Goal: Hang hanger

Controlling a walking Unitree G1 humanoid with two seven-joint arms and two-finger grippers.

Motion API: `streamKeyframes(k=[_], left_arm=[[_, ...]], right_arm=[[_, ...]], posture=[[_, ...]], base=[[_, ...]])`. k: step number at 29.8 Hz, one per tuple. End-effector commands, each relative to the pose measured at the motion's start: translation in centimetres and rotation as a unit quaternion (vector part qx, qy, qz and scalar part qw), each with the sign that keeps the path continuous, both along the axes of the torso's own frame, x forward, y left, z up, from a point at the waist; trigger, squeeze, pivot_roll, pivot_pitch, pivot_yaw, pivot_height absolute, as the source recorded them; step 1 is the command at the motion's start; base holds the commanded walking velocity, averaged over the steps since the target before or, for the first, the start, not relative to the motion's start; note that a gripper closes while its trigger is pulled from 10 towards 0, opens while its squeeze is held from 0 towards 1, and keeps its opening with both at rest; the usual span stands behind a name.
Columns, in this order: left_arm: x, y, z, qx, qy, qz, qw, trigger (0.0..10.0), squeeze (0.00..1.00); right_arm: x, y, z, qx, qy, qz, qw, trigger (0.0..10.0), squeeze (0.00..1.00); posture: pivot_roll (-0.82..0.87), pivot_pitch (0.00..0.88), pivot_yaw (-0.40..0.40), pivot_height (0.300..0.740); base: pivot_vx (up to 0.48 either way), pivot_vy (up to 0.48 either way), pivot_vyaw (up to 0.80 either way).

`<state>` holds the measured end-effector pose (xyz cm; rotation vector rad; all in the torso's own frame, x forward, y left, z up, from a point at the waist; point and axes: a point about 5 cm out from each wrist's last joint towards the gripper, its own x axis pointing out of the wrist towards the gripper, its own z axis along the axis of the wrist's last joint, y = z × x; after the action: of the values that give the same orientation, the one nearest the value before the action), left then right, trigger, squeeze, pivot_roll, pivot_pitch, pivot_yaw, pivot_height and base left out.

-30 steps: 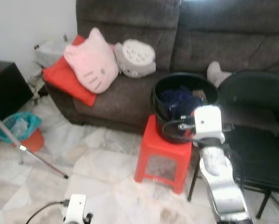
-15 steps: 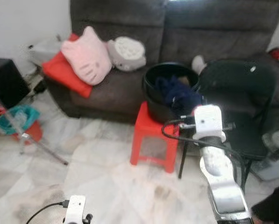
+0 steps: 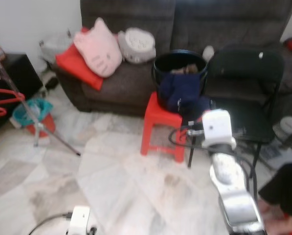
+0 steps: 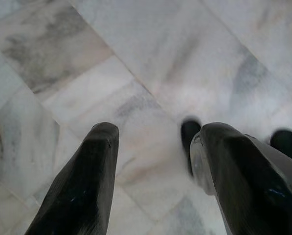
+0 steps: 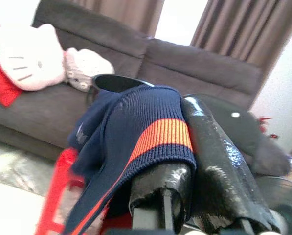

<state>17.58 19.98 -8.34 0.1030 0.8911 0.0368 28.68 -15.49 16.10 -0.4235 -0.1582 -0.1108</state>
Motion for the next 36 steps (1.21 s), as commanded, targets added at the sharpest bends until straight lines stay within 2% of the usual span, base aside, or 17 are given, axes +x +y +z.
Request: streamKeyframes(k=[1, 6, 13, 15, 17, 19, 22, 24, 26, 30, 36], left_arm=[[0.3, 0.4, 0.2, 0.007, -0.006, 0.000, 1.000, 10.0, 0.00], [0.3, 0.5, 0.2, 0.007, -0.006, 0.001, 1.000, 10.0, 0.00], [0.4, 0.5, 0.3, 0.009, -0.008, 0.003, 1.000, 10.0, 0.00], [0.5, 0.6, 0.3, 0.010, -0.008, 0.002, 1.000, 10.0, 0.00], [0.5, 0.6, 0.3, 0.011, -0.008, 0.001, 1.000, 10.0, 0.00], [0.5, 0.6, 0.3, 0.012, -0.008, 0.000, 1.000, 10.0, 0.00], [0.5, 0.6, 0.4, 0.014, -0.008, -0.002, 1.000, 10.0, 0.00], [0.5, 0.6, 0.4, 0.015, -0.009, -0.004, 1.000, 10.0, 0.00], [0.7, 0.6, 0.5, 0.015, -0.016, -0.011, 1.000, 10.0, 0.00], [0.8, 0.6, 0.6, 0.012, -0.029, -0.010, 0.999, 10.0, 0.00], [1.1, 0.5, 1.0, -0.014, -0.064, 0.011, 0.998, 10.0, 0.00]], right_arm=[[0.1, 0.2, 0.6, 0.003, -0.011, 0.011, 1.000, 10.0, 0.00], [0.2, -0.1, 0.6, 0.006, -0.009, 0.006, 1.000, 10.0, 0.00], [0.5, -0.7, 0.1, 0.029, 0.009, 0.002, 1.000, 10.0, 0.00], [0.7, -1.4, -0.5, 0.059, 0.024, -0.009, 0.998, 10.0, 0.00], [0.9, -2.1, -1.5, 0.069, 0.052, -0.024, 0.996, 10.0, 0.00], [1.0, -3.7, -3.7, 0.108, 0.106, -0.054, 0.987, 10.0, 0.00], [0.8, -4.9, -5.9, 0.157, 0.139, -0.075, 0.975, 10.0, 0.00], [0.6, -5.2, -6.5, 0.166, 0.146, -0.081, 0.972, 10.0, 0.00], [0.2, -5.9, -8.0, 0.201, 0.164, -0.102, 0.960, 10.0, 0.00], [-0.1, -5.6, -8.7, 0.206, 0.175, -0.094, 0.958, 10.0, 0.00], [0.0, -4.6, -8.5, 0.211, 0.152, -0.058, 0.964, 10.0, 0.00]], posture=[[-0.07, 0.000, 0.020, 0.740], [-0.07, 0.000, 0.022, 0.740], [-0.06, 0.000, 0.024, 0.740], [-0.06, 0.000, 0.026, 0.740], [-0.06, 0.000, 0.028, 0.740], [-0.05, 0.000, 0.029, 0.740], [-0.05, 0.000, 0.030, 0.740], [-0.04, 0.000, 0.028, 0.740], [-0.03, 0.001, 0.030, 0.740], [-0.03, 0.002, 0.033, 0.740], [-0.01, 0.000, 0.040, 0.740]], base=[[-0.300, 0.000, 0.00], [-0.298, 0.000, 0.00], [0.000, 0.000, 0.00], [0.000, 0.000, 0.00], [0.000, 0.000, 0.00], [0.000, 0.000, 0.00], [0.000, 0.000, 0.00], [0.000, 0.000, 0.00], [0.000, 0.000, 0.00], [0.000, 0.000, 0.00], [0.000, 0.000, 0.00]])
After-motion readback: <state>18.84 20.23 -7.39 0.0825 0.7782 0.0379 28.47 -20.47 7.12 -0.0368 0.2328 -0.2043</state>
